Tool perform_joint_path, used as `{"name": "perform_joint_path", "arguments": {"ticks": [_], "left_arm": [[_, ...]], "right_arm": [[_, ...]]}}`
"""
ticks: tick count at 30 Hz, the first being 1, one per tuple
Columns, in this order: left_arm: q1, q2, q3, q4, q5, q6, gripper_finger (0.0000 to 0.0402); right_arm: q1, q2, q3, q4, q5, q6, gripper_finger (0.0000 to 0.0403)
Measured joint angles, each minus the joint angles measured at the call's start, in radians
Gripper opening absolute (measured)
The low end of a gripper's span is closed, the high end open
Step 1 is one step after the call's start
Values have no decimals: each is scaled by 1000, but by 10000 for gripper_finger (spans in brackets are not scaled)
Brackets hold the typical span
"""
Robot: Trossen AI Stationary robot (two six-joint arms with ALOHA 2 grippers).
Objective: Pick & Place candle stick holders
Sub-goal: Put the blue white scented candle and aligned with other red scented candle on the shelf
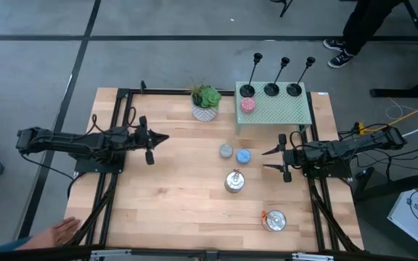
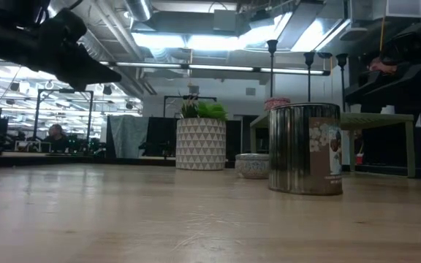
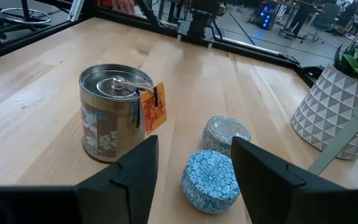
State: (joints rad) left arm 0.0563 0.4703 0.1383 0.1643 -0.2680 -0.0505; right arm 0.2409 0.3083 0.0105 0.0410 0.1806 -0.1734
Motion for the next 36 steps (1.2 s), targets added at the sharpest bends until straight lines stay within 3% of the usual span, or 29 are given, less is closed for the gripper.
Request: {"name": "perform_joint_path", "arguments": {"ticks": [16, 19, 24, 36], "left_arm": [[0, -187, 0, -237, -26, -50, 2], [0, -209, -15, -197, -26, -29, 3], [0, -229, -128, 20, 9, 17, 2], [0, -234, -130, -59, 109, 11, 2]], "right_arm": [[0, 0, 0, 0, 0, 0, 204], [0, 0, 0, 0, 0, 0, 204], [0, 0, 0, 0, 0, 0, 204], [0, 0, 0, 0, 0, 0, 204]]}}
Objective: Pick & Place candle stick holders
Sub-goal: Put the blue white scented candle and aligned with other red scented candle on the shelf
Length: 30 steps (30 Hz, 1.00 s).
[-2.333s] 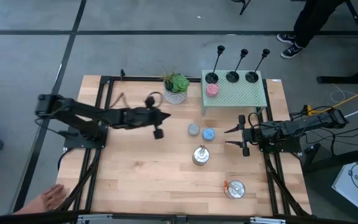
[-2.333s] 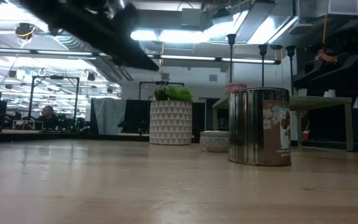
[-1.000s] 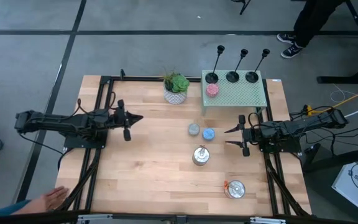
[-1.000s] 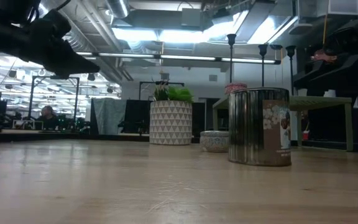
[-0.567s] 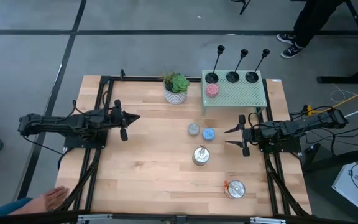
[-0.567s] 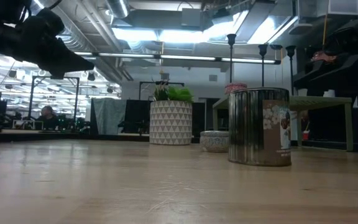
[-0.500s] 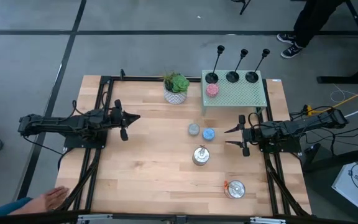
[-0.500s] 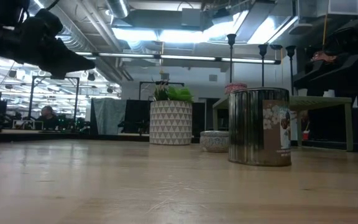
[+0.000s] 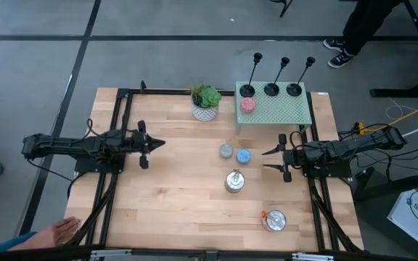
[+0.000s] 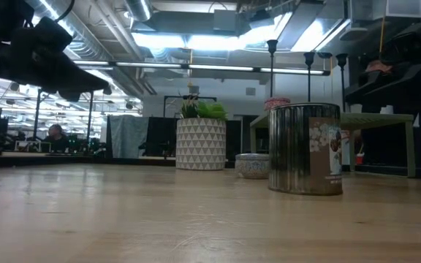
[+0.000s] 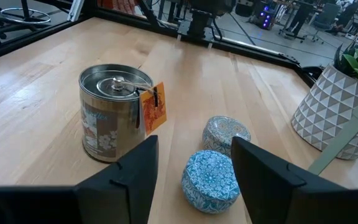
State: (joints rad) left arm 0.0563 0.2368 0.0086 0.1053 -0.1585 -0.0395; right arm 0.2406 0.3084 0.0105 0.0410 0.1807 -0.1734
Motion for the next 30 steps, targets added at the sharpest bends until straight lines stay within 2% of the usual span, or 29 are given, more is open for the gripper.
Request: {"name": "perform_joint_path", "arguments": {"ticks": [4, 11, 17, 24, 30], "left_arm": [[0, 0, 0, -28, 52, 1, 2], [0, 0, 1, -79, 48, -53, 3], [0, -47, 54, -234, 38, -80, 3], [0, -106, 45, -200, -3, -18, 2], [0, -124, 27, -146, 2, 18, 1]], "right_arm": [[0, 0, 0, 0, 0, 0, 204], [0, 0, 0, 0, 0, 0, 204], [0, 0, 0, 0, 0, 0, 204], [0, 0, 0, 0, 0, 0, 204], [0, 0, 0, 0, 0, 0, 204]]}}
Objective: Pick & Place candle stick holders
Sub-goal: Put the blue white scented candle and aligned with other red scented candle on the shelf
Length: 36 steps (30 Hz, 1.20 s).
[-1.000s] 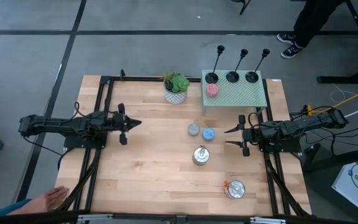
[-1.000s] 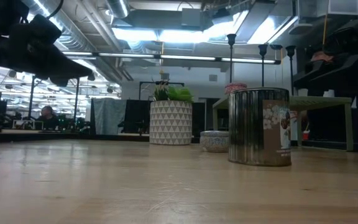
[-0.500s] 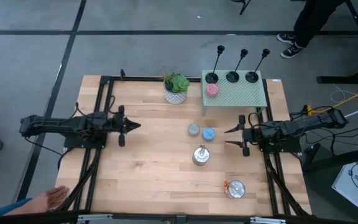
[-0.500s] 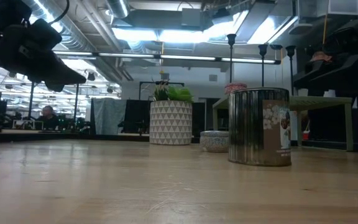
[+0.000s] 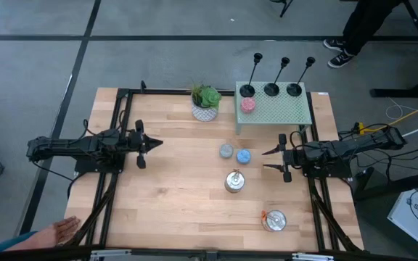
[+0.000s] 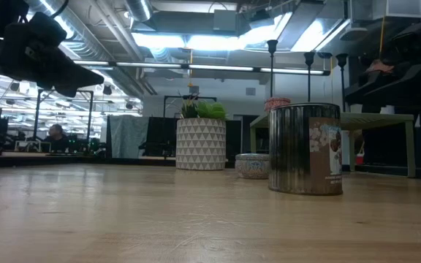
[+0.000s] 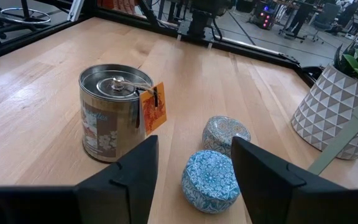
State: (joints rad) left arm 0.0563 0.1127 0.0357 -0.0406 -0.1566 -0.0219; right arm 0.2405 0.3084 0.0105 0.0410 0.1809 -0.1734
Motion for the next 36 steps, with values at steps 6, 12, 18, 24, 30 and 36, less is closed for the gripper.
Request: {"name": "perform_joint_path", "arguments": {"ticks": [6, 12, 18, 24, 30, 36], "left_arm": [[0, 0, 0, 0, 18, -10, 3], [0, 1, -1, 0, 18, -92, 2], [0, 1, -1, 0, 18, -61, 10], [0, 1, -1, 0, 19, -69, 8], [0, 1, -1, 0, 19, -69, 7], [0, 1, -1, 0, 20, -69, 11]], "right_arm": [[0, 0, 0, 0, 0, 0, 204], [0, 0, 0, 0, 0, 0, 204], [0, 0, 0, 0, 0, 0, 204], [0, 0, 0, 0, 0, 0, 204], [0, 0, 0, 0, 0, 0, 204], [0, 0, 0, 15, -18, 23, 204]]}}
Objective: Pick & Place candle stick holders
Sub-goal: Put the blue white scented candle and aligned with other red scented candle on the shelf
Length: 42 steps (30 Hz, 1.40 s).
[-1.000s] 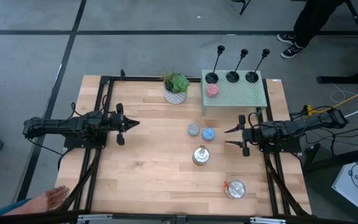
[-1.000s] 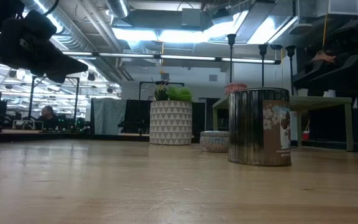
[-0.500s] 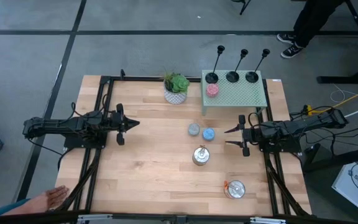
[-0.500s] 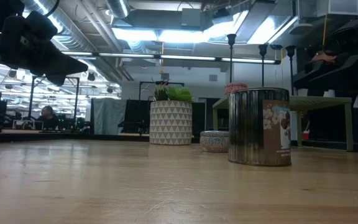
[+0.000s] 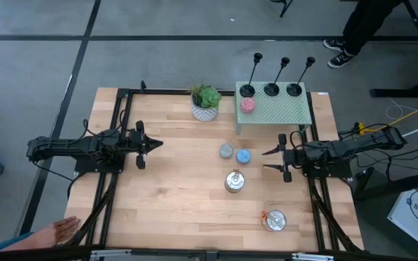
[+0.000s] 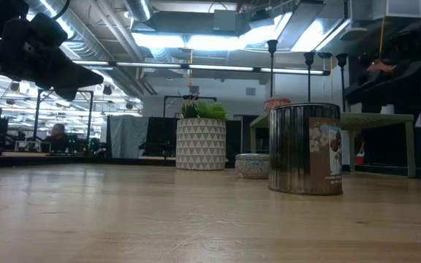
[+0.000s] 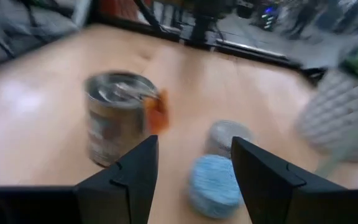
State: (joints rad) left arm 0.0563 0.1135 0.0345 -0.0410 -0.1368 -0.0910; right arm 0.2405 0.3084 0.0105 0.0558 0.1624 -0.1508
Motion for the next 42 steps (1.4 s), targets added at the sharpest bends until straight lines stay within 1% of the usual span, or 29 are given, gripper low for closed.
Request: {"name": "perform_joint_path", "arguments": {"ticks": [4, 6, 8, 10, 12, 18, 22, 26, 36, 42], "left_arm": [[0, 0, 0, 0, 0, 0, 13], [0, 0, 0, 0, 0, 0, 11], [0, 0, 0, 0, 0, 0, 10], [0, 0, 0, 0, 0, 0, 8], [0, 0, 0, 0, 0, 0, 8], [0, 0, 0, 0, 0, 0, 13], [0, 0, 0, 0, 0, 0, 10], [0, 0, 0, 0, 0, 0, 8], [0, 0, 0, 0, 0, 0, 11], [0, 0, 0, 0, 0, 0, 9]], "right_arm": [[0, 0, 0, 18, -130, 214, 204], [0, 0, 0, 17, -173, 275, 204], [0, 0, 0, 19, -193, 292, 204], [0, 0, -1, 42, -183, 288, 204], [0, 0, -1, 110, -153, 285, 204], [0, 0, -1, 438, -113, 254, 204], [0, 0, -1, 577, -113, 240, 204], [0, 0, -1, 600, -113, 240, 204], [0, 0, -1, 550, -110, 240, 204], [0, 0, -1, 559, -111, 240, 204]]}}
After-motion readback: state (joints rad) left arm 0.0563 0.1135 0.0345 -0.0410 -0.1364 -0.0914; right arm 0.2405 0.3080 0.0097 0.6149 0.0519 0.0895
